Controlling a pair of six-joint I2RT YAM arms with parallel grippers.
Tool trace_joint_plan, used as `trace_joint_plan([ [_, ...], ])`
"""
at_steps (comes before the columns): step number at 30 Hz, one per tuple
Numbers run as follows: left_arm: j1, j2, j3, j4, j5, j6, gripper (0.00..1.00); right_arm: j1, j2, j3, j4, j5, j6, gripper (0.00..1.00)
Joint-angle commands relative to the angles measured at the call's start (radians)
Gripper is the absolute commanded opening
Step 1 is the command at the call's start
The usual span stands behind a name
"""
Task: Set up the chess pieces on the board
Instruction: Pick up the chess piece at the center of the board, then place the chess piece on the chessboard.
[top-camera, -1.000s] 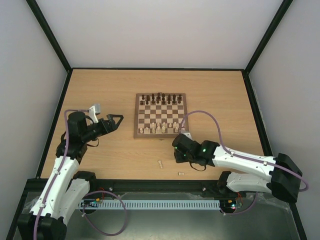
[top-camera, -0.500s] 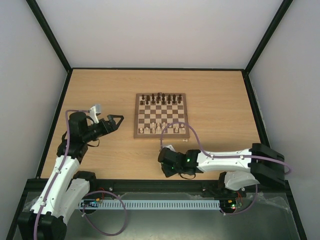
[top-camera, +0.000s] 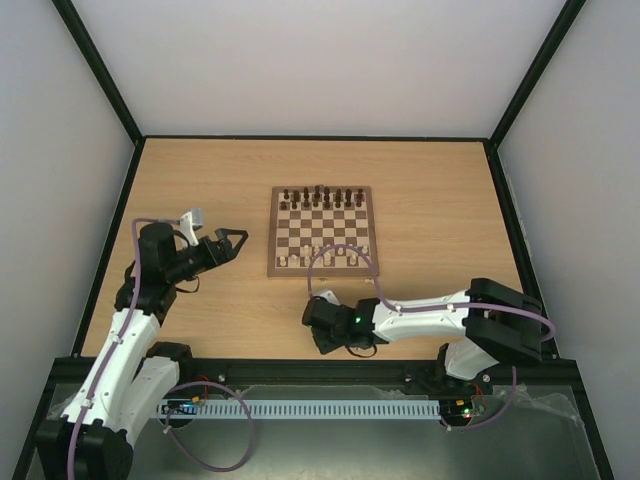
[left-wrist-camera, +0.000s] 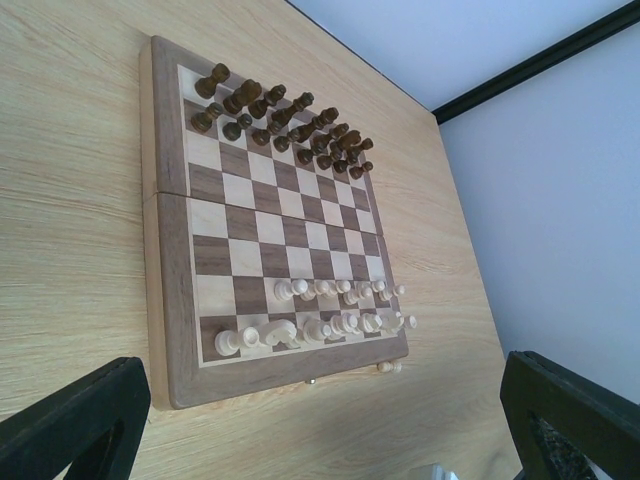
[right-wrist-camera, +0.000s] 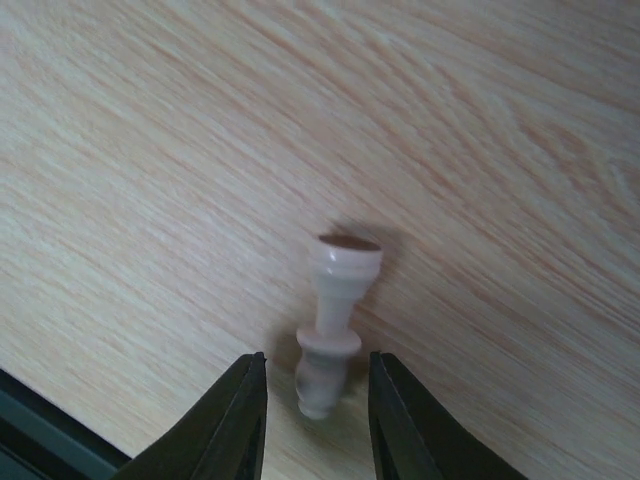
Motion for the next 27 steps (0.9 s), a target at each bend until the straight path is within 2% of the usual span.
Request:
trace_joint_plan([
  [1,0.002,0.007,-0.011,0.028,0.010,0.005,0.99,0.008,0.058,0.024,-0.011,0.035,-0.005,0.26],
  [9,0.002,0.018,-0.008,0.018,0.033,0.023,0.99,0.002,0.050,-0.004,-0.034,0.049,-0.049,0.07],
  [14,0.001,0.015,-0.012,-0.012,0.083,0.059,0.99,-0.042,-0.065,-0.046,-0.007,-0.014,-0.147,0.05],
  [19,-0.003,0.006,-0.052,-0.020,0.224,0.077,0.99,-0.137,-0.210,-0.064,0.017,-0.161,-0.274,0.05],
  [24,-0.039,-0.008,-0.152,0.077,0.364,-0.002,0.99,-0.227,-0.297,-0.065,0.045,-0.318,-0.356,0.05],
  [27,-0.107,-0.009,-0.188,0.171,0.413,-0.079,0.99,-0.256,-0.306,-0.065,0.079,-0.403,-0.362,0.05],
])
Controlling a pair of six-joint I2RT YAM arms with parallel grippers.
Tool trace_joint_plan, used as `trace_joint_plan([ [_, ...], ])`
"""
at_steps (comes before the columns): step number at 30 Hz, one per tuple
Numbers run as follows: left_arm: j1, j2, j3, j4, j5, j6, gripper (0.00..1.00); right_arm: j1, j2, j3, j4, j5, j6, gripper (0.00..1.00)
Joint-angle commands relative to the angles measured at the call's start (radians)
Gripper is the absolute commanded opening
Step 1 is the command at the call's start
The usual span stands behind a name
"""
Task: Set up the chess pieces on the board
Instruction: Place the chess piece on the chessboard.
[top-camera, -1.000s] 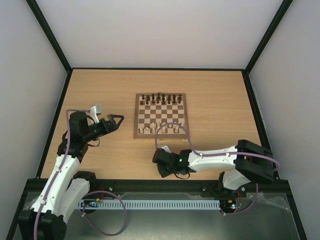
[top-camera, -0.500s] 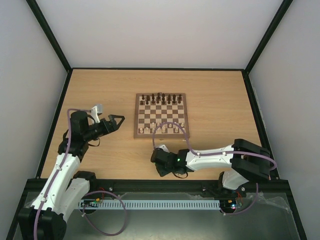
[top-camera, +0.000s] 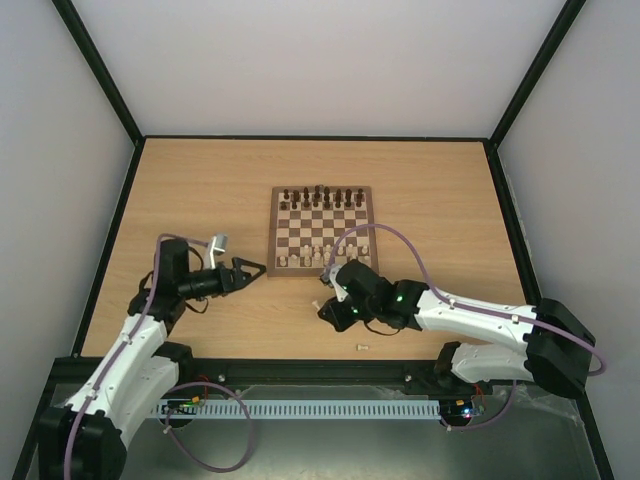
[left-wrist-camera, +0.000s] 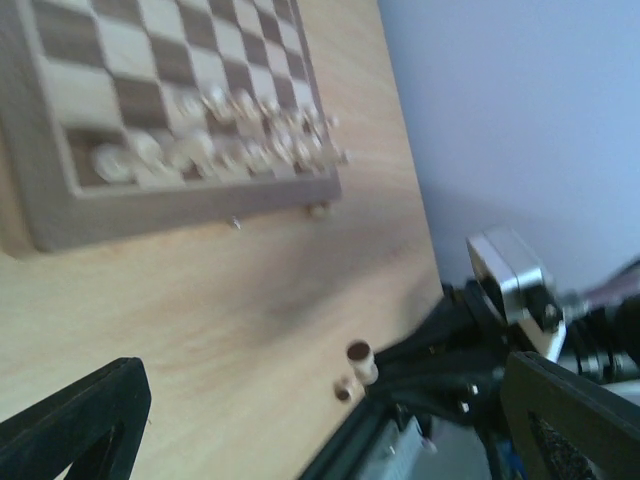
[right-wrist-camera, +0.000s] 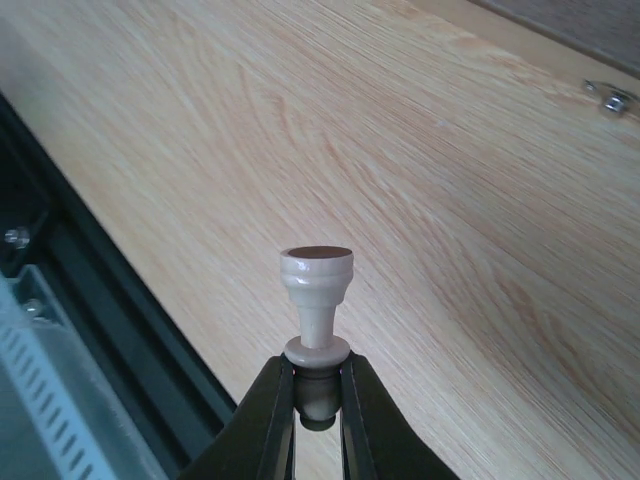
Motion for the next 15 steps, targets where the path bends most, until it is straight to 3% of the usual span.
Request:
trace_joint_plan([
  [1,-0.110,-0.012,-0.040,0.142,0.134,-0.107,0.99,-0.032,-0.020,-0.012,0.037,-0.181,-0.065,0.05],
  [8,-0.339,0.016,-0.053,0.247,0.100,-0.174,0.99,-0.031,-0.010,0.009,0.075,-0.326,-0.080,0.05],
  [15,-0.387,0.025,-0.091,0.275,0.075,-0.197,0.99,-0.031,-0.038,0.006,0.089,-0.336,-0.078,0.05],
])
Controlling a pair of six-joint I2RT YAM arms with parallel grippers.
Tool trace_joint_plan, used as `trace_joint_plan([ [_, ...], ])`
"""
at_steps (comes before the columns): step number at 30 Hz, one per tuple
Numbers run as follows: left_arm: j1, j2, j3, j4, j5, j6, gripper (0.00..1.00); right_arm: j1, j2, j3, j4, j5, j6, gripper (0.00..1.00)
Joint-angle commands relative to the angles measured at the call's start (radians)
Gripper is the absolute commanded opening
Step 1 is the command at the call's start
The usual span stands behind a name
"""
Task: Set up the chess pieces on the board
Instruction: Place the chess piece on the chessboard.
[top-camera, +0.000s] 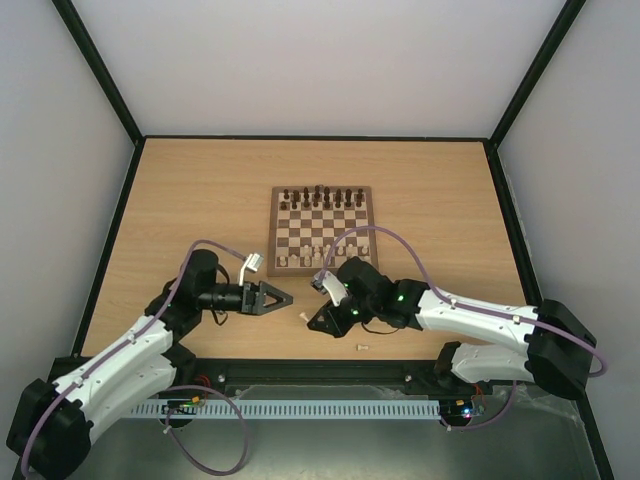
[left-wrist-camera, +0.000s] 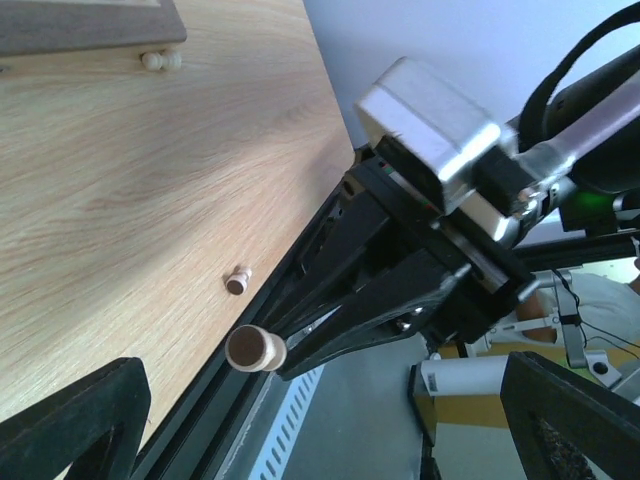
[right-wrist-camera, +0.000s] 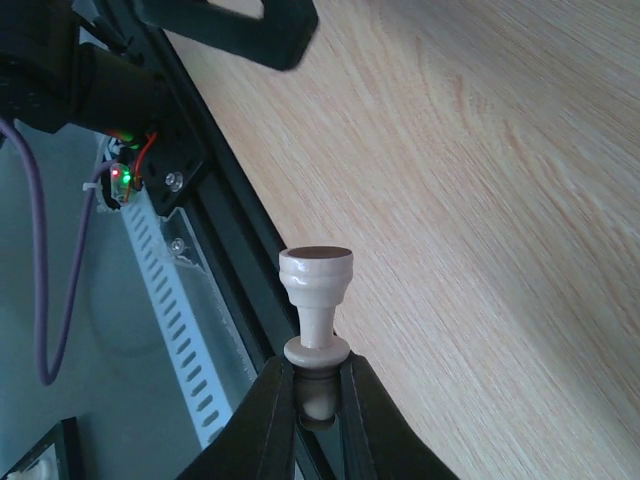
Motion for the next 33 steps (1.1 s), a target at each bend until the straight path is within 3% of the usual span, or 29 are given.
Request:
trace_joint_plan([
  [1,-0.015,-0.004,-0.027,0.045,-0.004,-0.029,0.99,-0.003,-0.032,0.006,0.015,-0.043,-0.017,0.05],
  [4,-0.025,-0.008,-0.017,0.010,-0.042,-0.008,0.99,-0.002,-0.028,0.015,0.007,-0.019,-0.011,0.06],
  [8,-0.026,-0.020,0.048,-0.223,-0.252,0.113,0.99,-0.002,0.075,0.102,-0.149,0.109,-0.016,0.06],
  [14,-0.026,-0.002,0.040,-0.243,-0.385,0.124,0.99,-0.001,0.129,0.212,-0.316,0.150,-0.040,0.06],
  [21,-0.069,0.109,0.000,-0.090,-0.296,0.090,0.99,0.000,0.132,0.267,-0.366,0.121,-0.087,0.07],
  [33,-0.074,0.207,-0.083,0.281,-0.079,-0.144,0.99,0.000,0.160,0.264,-0.345,0.124,-0.114,0.06],
])
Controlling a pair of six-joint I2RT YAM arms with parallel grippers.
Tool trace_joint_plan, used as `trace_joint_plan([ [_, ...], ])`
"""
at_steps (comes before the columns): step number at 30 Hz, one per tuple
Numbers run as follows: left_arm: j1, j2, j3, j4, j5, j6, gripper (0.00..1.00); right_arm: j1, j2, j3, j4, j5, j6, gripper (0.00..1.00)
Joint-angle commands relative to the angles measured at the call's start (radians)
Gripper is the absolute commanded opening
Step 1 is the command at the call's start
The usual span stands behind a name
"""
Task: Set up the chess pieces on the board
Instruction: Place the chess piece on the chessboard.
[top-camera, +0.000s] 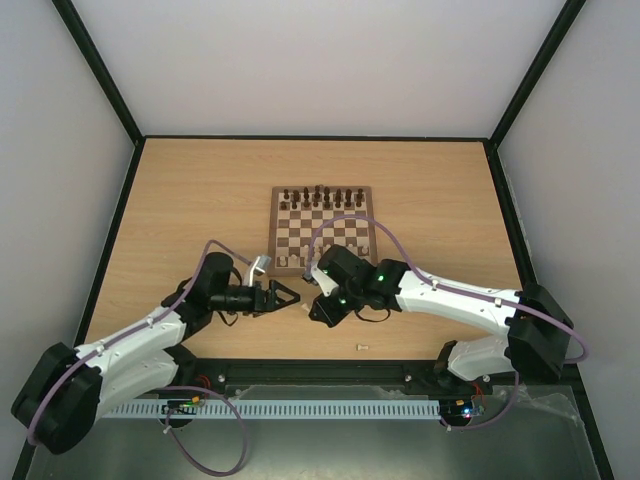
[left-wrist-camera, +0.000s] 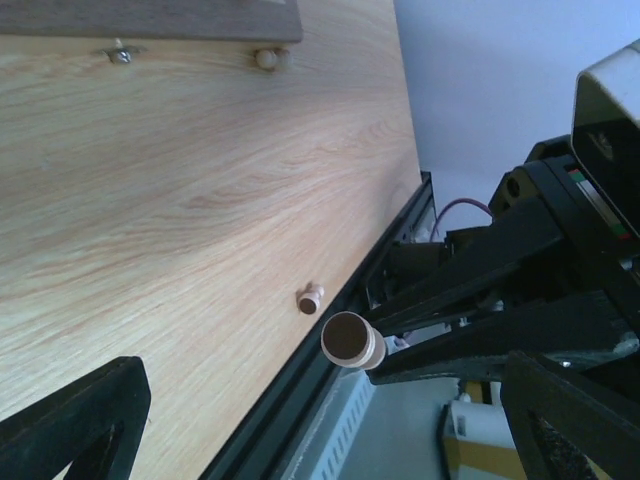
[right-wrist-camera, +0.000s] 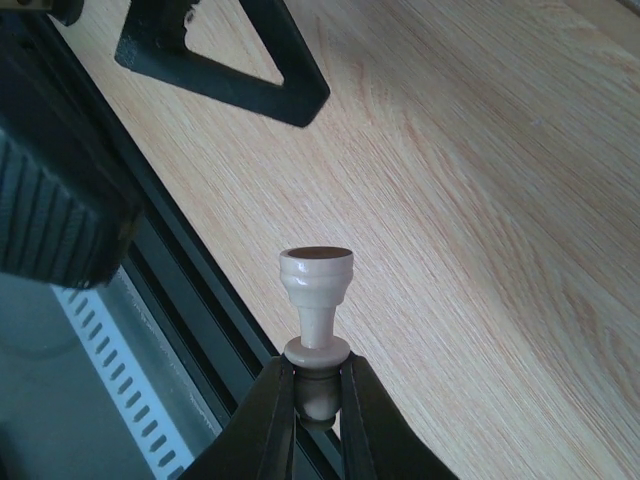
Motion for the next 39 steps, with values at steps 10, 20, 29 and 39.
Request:
trace_joint_plan([
  [10,-0.065,0.136,-0.044,0.343,0.149,-0.184,0.77,0.041,0.009,0.020,0.007,-0.024,-0.031,0.06],
  [20,-0.094,0.159,-0.034,0.368,0.138,-0.199,0.53,0.055,0.002,0.012,0.024,-0.015,-0.030,0.06],
  [29,-0.100,0.148,-0.041,0.350,0.135,-0.190,0.26,0.056,-0.003,0.012,0.017,0.012,-0.025,0.06],
  [39,-0.098,0.098,-0.035,0.349,0.083,-0.235,0.11,0.054,-0.046,-0.008,0.036,0.072,0.020,0.27],
])
